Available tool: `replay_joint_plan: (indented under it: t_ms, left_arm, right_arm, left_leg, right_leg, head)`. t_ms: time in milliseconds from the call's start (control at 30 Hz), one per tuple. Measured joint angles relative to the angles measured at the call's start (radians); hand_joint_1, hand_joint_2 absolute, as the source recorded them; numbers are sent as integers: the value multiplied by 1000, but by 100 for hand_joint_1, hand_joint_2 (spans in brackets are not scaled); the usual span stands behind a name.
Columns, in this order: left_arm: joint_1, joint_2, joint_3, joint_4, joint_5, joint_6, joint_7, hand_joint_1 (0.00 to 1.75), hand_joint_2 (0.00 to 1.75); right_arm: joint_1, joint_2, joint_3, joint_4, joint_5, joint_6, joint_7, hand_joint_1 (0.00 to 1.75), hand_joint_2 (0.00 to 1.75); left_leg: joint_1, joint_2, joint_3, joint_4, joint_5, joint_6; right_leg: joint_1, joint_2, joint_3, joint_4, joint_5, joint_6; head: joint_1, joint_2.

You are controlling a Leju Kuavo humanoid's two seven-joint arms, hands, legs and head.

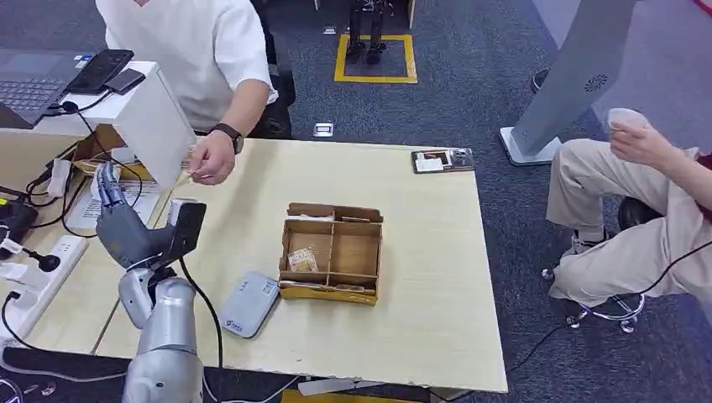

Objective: Pass the card to the sensor for recognition and then transmit it.

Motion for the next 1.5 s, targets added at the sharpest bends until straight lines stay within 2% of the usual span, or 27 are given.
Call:
replay_joint_plan:
  t_ms: [67,200,300,433,533,633,867,1067,1200,1367,1500]
  left_arm:
    - [0,0,0,0,47,0,-34,0,175]
    - [0,-1,0,1,92,0,-64,0,175]
    - [6,-5,-7,0,214,0,-115,0,175]
    - [74,-10,-107,-43,377,0,-132,0,175]
    - [171,-13,-226,-139,509,0,-133,0,175]
    - [238,2,-355,-247,573,0,-134,0,175]
    - [369,45,-578,-447,608,0,-135,0,175]
    - [452,61,-689,-542,571,0,-135,0,175]
    - [523,76,-791,-600,560,0,-135,0,175]
    - [570,86,-866,-632,557,0,-135,0,175]
    - [584,89,-890,-644,557,0,-135,0,175]
  right_arm:
    - [0,0,0,0,-7,0,-2,0,175]
    - [0,0,0,0,-10,0,-2,0,175]
    - [2,0,-2,0,-19,0,-12,0,175]
    - [5,-1,-11,1,-28,0,-22,0,175]
    - [15,-3,-27,2,-31,0,-30,0,175]
    - [20,-5,-45,2,-38,0,-38,0,175]
    - [33,-7,-81,2,-48,0,-40,0,175]
    - [35,-7,-88,2,-49,0,-40,0,175]
    - [39,-8,-100,2,-49,0,-40,0,175]
    - [40,-8,-104,2,-49,0,-40,0,175]
    - [40,-8,-106,2,-49,0,-40,0,175]
  left_leg:
    - [0,0,0,0,0,0]
    - [0,0,0,0,0,0]
    - [0,0,0,0,0,0]
    - [0,1,0,0,0,0]
    - [0,1,0,0,-1,0]
    - [0,1,-2,0,-1,0]
    - [0,1,-2,0,-1,0]
    - [0,1,-2,0,-2,0]
    - [0,1,-2,0,-2,0]
    - [0,1,-2,0,-2,0]
    - [0,1,-2,0,-2,0]
  right_leg:
    - [0,0,0,0,0,0]
    - [0,0,0,0,0,0]
    - [0,0,0,0,0,0]
    - [0,1,0,0,0,0]
    - [0,1,-1,0,0,0]
    - [0,1,-2,0,-1,0]
    - [0,1,-2,0,-1,0]
    - [0,1,-2,0,-1,1]
    - [0,1,-2,0,-1,1]
    - [0,1,-2,0,-1,1]
    - [0,1,-2,0,-1,1]
  head:
    - [0,0]
    - [0,0]
    - [0,0]
    - [0,0]
    - [0,0]
    - [0,0]
    - [0,0]
    - [0,0]
    - [0,0]
    - [0,0]
    - [0,0]
